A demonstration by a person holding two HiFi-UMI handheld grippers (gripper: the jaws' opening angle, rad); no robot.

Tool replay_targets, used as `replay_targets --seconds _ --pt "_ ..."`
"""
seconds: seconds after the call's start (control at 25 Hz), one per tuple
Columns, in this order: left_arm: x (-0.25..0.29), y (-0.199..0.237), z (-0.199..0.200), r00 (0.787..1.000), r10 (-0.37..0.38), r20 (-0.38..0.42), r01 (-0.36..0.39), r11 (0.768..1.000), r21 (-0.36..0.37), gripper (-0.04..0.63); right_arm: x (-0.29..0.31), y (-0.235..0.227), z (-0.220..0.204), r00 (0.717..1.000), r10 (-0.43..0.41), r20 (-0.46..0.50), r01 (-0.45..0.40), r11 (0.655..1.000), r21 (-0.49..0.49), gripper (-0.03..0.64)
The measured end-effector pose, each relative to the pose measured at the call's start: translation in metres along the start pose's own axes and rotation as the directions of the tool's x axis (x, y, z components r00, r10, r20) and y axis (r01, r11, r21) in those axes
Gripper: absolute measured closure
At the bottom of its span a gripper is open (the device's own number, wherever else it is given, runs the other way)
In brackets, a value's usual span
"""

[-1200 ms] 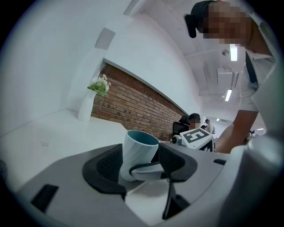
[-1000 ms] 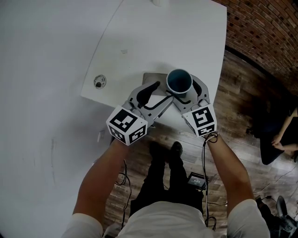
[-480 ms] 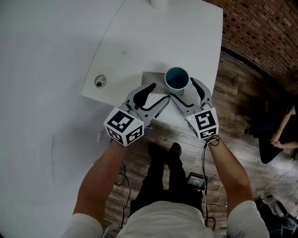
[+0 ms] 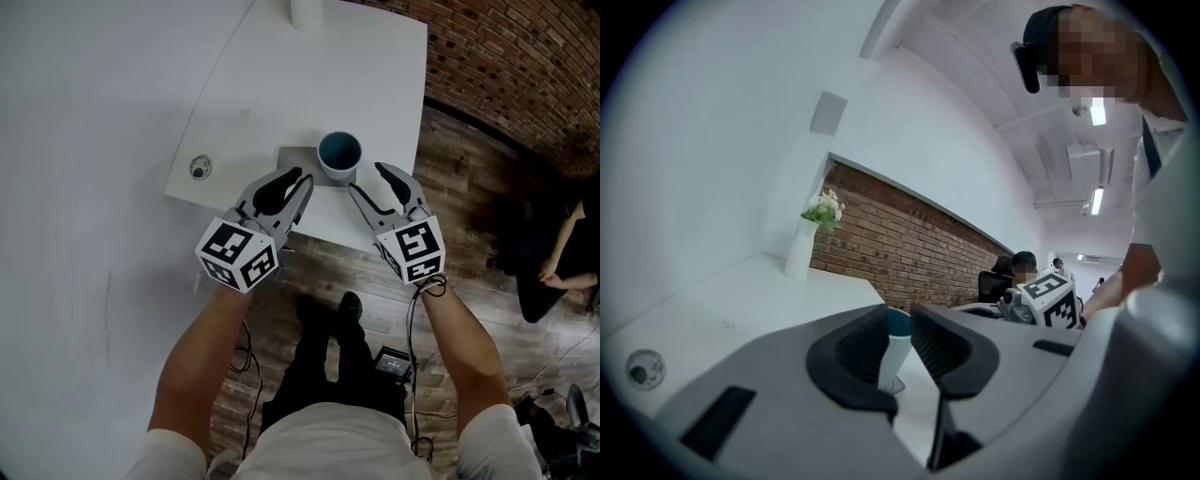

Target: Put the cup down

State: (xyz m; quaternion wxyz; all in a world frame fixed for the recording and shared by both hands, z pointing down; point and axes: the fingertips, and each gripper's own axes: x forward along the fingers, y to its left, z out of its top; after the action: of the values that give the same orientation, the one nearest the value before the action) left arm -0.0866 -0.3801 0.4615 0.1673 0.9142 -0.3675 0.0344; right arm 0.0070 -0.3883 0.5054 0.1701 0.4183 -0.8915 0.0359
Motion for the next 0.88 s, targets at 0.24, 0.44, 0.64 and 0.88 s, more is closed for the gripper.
replay_targets --seconds 0.24,0.44,0.64,0.88 --pt "-0.006 -0.021 0.044 0.999 0.002 0.04 -0.004 0.998 0.065 0.569 -0.033 -0.008 0.05 0.998 -0.032 0.052 0.034 0.999 -0.019 0.578" --pt "-0.026 -0.046 0.078 0.998 0.016 0.056 -0.022 0.993 0.114 0.578 -0.067 -0.008 0.098 0.992 -0.064 0.113 0.067 0.998 -0.019 0.602" --pt "-0.052 -0.065 0.1 0.996 0.045 0.073 -0.054 0.991 0.123 0.58 -0.107 -0.004 0.135 0.983 -0.086 0.161 0.085 0.996 0.015 0.603" --pt "-0.083 -0.097 0.099 0.997 0.044 0.067 -0.051 0.993 0.11 0.58 -0.157 0.013 0.164 0.975 -0.105 0.197 0.099 0.994 0.039 0.603"
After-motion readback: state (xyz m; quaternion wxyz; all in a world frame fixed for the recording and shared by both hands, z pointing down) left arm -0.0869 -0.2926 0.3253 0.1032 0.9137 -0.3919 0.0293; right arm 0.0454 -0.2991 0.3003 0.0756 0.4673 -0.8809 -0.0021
